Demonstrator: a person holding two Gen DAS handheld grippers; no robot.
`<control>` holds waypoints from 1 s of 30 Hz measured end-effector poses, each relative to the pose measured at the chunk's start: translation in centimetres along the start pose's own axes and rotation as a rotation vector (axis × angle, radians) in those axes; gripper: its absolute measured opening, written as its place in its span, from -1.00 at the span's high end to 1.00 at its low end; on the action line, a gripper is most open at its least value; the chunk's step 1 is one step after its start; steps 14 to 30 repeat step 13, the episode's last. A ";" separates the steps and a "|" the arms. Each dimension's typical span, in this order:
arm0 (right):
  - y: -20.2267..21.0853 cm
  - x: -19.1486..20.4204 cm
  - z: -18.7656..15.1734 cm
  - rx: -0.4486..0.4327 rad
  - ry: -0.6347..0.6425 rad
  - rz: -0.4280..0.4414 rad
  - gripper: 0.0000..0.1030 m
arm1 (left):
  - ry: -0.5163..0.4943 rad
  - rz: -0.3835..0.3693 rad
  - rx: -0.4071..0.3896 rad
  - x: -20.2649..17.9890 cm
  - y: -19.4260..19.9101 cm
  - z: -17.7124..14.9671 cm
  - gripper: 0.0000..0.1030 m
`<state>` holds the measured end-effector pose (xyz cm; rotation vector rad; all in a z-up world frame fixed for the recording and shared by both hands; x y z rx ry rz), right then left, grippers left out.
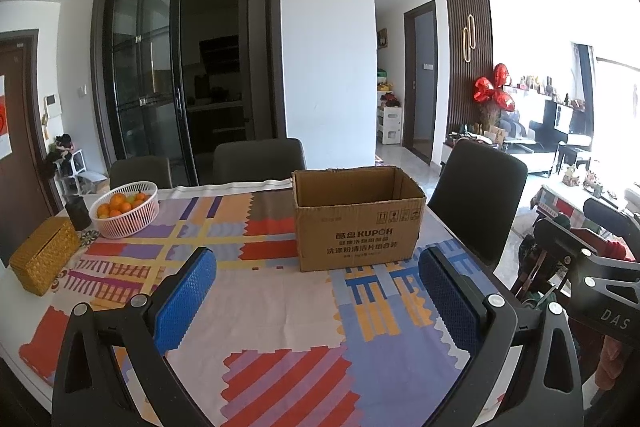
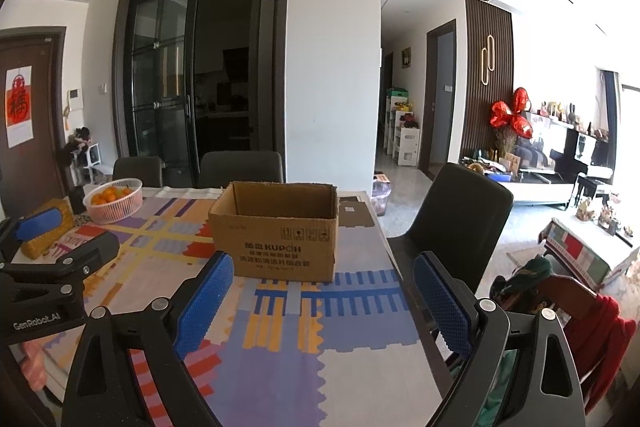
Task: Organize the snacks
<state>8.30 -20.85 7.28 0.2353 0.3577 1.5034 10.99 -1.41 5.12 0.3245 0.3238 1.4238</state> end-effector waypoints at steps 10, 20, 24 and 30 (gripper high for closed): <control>0.1 -0.2 0.2 0.009 -0.001 0.002 -0.79 | 0.009 -0.005 0.013 0.1 -0.2 -0.3 -1.00; 0.1 -0.2 0.2 0.008 -0.001 0.003 -0.79 | 0.010 -0.004 0.013 0.1 -0.3 -0.3 -1.00; 0.1 -0.2 0.2 0.008 -0.001 0.003 -0.79 | 0.010 -0.004 0.013 0.1 -0.3 -0.3 -1.00; 0.1 -0.2 0.2 0.008 -0.001 0.003 -0.79 | 0.010 -0.004 0.013 0.1 -0.3 -0.3 -1.00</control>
Point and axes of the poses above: each gripper's, at about its wrist camera, not at the fingertips, and y roughly against the way its jaws point, x to its left, z to its top, the point moved 8 cm from there along -y, roughly the way its jaws point, and after that the axes turned 3 degrees about y, right-handed, at the moved point
